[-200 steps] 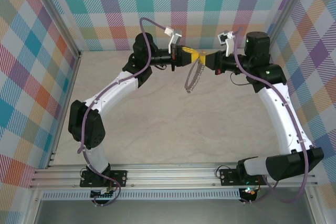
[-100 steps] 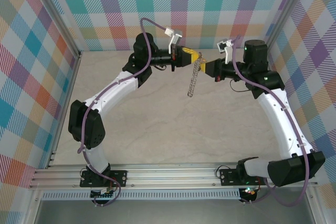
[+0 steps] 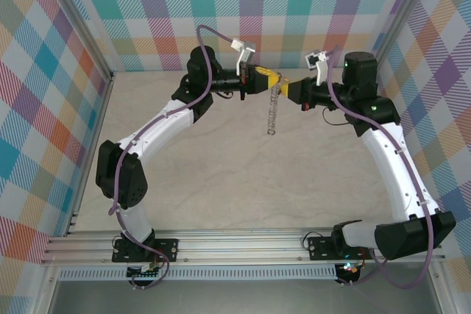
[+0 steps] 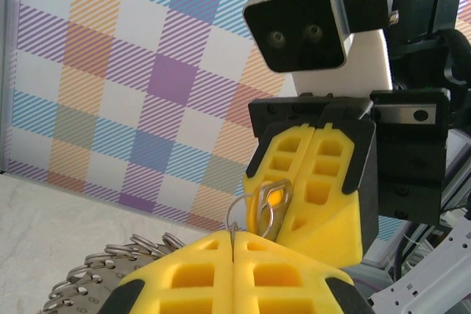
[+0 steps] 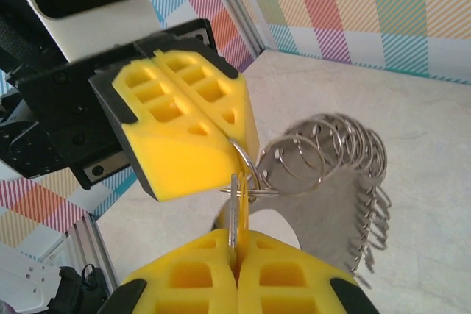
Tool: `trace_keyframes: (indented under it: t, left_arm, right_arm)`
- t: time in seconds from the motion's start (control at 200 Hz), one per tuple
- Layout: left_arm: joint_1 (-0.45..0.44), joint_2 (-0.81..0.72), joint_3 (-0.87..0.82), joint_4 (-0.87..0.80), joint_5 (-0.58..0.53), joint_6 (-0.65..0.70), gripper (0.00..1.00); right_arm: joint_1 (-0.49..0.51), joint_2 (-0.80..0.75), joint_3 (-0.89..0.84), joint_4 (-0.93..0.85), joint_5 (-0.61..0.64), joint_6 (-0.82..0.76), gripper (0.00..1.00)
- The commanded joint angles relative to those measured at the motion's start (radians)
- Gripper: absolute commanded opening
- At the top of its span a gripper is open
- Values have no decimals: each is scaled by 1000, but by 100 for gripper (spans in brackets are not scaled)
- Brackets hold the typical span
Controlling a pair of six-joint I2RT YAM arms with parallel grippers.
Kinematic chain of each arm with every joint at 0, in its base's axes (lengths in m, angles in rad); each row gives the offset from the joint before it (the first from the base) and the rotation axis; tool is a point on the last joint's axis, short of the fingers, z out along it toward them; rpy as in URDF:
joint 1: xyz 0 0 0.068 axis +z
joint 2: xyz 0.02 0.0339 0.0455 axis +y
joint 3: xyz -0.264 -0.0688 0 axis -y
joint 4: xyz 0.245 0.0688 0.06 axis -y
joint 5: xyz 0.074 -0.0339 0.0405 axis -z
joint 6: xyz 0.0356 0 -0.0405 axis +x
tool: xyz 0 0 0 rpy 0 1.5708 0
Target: Put the keys on the keyring
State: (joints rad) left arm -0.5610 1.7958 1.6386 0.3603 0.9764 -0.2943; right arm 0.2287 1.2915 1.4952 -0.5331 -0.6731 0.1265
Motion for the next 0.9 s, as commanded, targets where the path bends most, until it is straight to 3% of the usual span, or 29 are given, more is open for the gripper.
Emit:
trace_keyframes:
  t: [0.0,0.365,0.445,0.585,0.895]
  left_arm:
    - [-4,-30,29,21,14,14,0]
    - [0,-38,21,8,-54,17,0]
    - [6,-42,17,1,-93,14,15]
    - [23,-58,-6,9,-155,0,52]
    - [83,-154,-112,7,-296,-12,89]
  right_arm:
    - [-4,15,46,7,-18,-1,0]
    - [-6,0,14,-7,19,-7,0]
    - [-8,4,14,-14,25,-4,0]
    - [-16,17,13,-35,35,-1,0]
    - [-35,36,-16,-52,41,21,0]
